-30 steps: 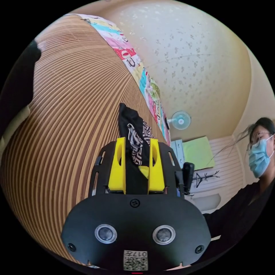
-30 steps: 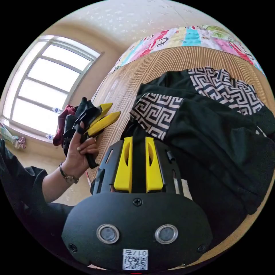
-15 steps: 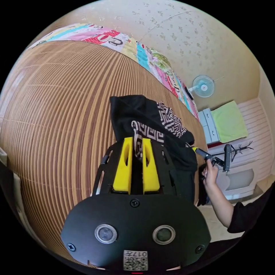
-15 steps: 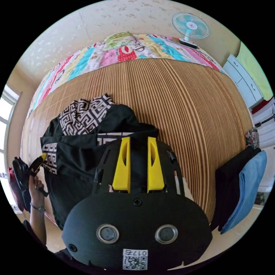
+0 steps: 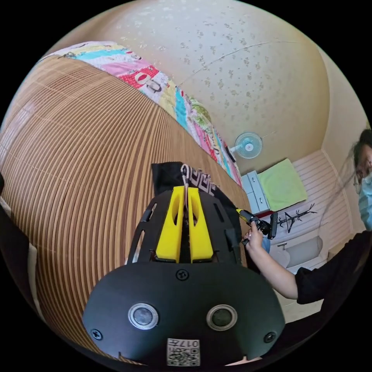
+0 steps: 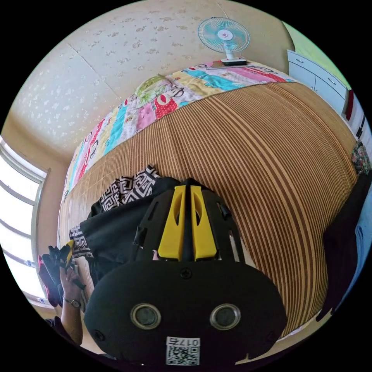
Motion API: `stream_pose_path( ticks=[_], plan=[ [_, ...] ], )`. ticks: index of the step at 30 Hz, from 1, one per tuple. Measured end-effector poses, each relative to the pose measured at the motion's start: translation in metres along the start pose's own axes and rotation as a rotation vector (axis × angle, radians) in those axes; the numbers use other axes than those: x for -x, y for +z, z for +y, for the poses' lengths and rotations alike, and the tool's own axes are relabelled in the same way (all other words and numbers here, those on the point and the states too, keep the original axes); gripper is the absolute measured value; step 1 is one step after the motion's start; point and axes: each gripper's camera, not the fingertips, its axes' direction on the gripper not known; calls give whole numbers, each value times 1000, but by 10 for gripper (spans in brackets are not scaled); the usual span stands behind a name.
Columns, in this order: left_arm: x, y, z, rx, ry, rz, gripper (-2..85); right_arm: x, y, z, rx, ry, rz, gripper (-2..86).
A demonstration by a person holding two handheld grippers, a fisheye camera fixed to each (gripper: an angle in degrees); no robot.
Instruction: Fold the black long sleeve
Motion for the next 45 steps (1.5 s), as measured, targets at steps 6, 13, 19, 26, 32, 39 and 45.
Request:
stream_pose_path(
  ticks=[6,13,19,26,32,39,45],
  plan=[
    [16,-11,-2,27,-24,-5,67,-45,-57,-19,33,-16,-124,90],
    [16,-68,75,321,8,-25,97,-125,-137,62,464,-151,-84,97],
    [-9,-118,155,639,21,-95,105,-178,-191,135,754,-101,-66,107],
    [-16,-113,170,800,69,-127,95,-205,-238,129,791,-41,-190,125],
    [-6,-108,156,847,75,-107,52,-225,-260,106,844,-49,-273,137],
    [13,-130,138,912,29,23,5,-261,-283,86,927,-3,-430,43],
    [30,-165,140,983,-48,167,-6,-298,-335,81,1043,113,-736,15]
  ],
)
